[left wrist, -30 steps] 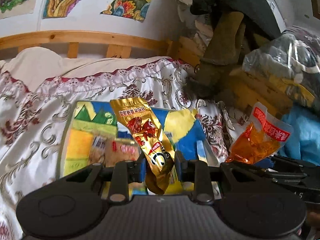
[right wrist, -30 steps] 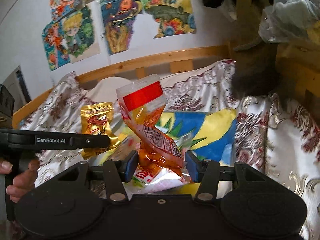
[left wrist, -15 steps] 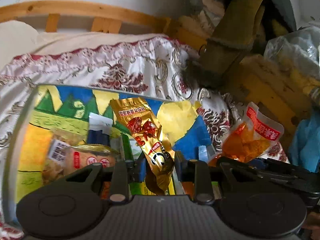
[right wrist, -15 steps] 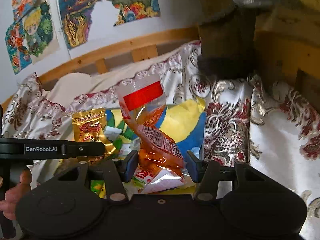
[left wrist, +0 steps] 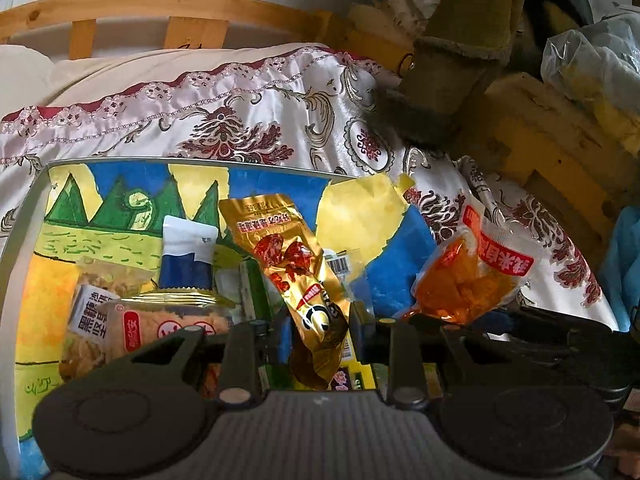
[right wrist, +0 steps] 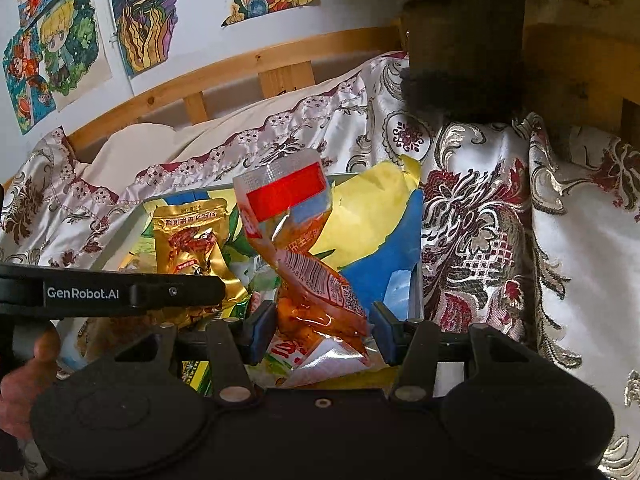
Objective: Organize snacks
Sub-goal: 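Carry the gold packet with the left tool while the right tool carries the orange packet over the tin, then open both tools over the tin, releasing the gold and orange packets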
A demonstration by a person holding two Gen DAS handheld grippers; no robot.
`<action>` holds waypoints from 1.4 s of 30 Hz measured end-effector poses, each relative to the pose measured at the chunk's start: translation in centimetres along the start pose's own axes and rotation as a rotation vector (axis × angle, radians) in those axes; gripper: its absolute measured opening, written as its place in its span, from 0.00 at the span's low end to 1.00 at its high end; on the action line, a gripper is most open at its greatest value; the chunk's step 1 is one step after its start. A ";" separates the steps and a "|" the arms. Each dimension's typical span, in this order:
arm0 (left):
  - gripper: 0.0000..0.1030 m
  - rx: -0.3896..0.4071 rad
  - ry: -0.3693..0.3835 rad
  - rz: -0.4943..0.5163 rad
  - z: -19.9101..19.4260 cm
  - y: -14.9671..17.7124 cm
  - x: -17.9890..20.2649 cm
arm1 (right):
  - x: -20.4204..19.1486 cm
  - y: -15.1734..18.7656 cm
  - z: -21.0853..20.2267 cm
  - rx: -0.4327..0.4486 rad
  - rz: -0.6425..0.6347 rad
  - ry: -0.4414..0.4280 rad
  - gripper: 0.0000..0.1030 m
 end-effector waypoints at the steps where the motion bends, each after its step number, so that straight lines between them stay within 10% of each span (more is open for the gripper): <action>1: 0.31 -0.001 0.001 -0.004 0.0 0.0 -0.1 | 0.0 0.1 0.1 -0.001 0.000 0.000 0.52; 19: 0.32 -0.011 -0.030 -0.004 0.2 0.2 -0.1 | -0.1 0.4 0.7 -0.004 0.015 0.005 0.53; 42: 0.79 0.079 -0.110 0.002 -3.2 -0.1 0.0 | -1.1 -0.3 -3.0 0.095 -0.023 0.024 0.80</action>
Point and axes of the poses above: each gripper's, at about its wrist camera, not at the fingertips, and z roughly the way its jaws point, x to its right, y to its underside, the point moved 6 cm from there along z, roughly the way its jaws point
